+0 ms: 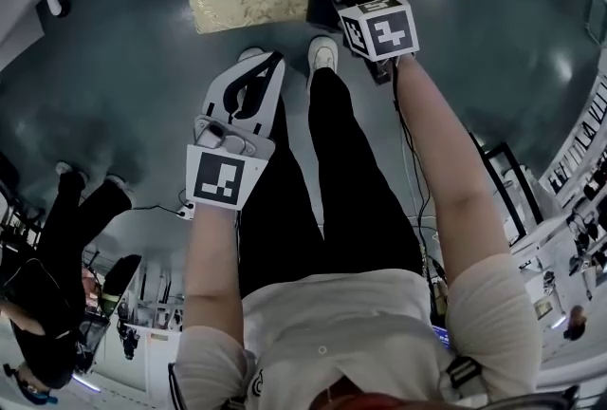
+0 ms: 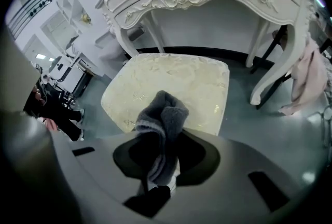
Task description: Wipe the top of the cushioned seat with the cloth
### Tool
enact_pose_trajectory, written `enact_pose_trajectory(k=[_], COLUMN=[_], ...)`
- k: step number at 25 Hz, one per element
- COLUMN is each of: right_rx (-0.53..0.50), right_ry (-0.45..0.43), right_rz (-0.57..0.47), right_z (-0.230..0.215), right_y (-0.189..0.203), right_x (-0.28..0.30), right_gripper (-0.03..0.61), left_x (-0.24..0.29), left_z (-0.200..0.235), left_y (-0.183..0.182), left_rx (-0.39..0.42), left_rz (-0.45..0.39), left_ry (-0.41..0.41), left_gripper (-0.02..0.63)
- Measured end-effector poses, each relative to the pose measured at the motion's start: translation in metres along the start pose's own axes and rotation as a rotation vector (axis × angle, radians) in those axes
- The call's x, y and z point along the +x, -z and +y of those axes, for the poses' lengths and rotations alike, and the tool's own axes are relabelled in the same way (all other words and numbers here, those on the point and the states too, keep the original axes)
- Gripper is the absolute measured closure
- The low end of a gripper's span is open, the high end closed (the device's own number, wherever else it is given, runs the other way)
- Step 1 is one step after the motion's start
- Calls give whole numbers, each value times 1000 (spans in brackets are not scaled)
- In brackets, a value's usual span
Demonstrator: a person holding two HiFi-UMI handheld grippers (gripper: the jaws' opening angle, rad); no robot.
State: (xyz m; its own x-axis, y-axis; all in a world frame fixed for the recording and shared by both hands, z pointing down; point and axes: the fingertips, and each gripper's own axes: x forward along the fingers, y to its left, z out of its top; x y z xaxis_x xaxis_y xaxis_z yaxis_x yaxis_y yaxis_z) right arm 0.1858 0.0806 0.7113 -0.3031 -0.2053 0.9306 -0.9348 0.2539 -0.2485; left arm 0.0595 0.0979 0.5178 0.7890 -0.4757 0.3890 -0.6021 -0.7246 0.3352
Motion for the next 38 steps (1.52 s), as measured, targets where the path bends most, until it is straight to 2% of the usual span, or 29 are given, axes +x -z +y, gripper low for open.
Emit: enact_pose_trajectory(k=[11,15,16,18,20,29,35,38], right_rx=[34,42,46,54,52,2,-35,-39], right_ry=[116,138,140,143,139,145,164,156], right_rz=[36,58,60,45,-6,-238,-406,-513], right_z=[-74,-90,-91,-91,-89,-56,-20,5], right_y=[53,60,60,57,47,-15,-69,-96], right_x=[-33,-34,-34,-40,-53,-157,-243,-290], right_gripper=[497,497,497,497,497,497,497,497], left_x=[30,40,41,42,43,19,-12,-31], left_z=[-52,-57,-58,-62,-68,-72,-64,-60], left_y=[-2,-5,-5,-4,-10,-99,-185,-224], left_rx=[41,55,74,163,224,305,201,226], left_rz=[-3,-11,-3,37,56,-31,-174,-206], left_ry=[20,23,34,73,96,125,74,48], left_gripper=[601,600,601,600,601,601,601,601])
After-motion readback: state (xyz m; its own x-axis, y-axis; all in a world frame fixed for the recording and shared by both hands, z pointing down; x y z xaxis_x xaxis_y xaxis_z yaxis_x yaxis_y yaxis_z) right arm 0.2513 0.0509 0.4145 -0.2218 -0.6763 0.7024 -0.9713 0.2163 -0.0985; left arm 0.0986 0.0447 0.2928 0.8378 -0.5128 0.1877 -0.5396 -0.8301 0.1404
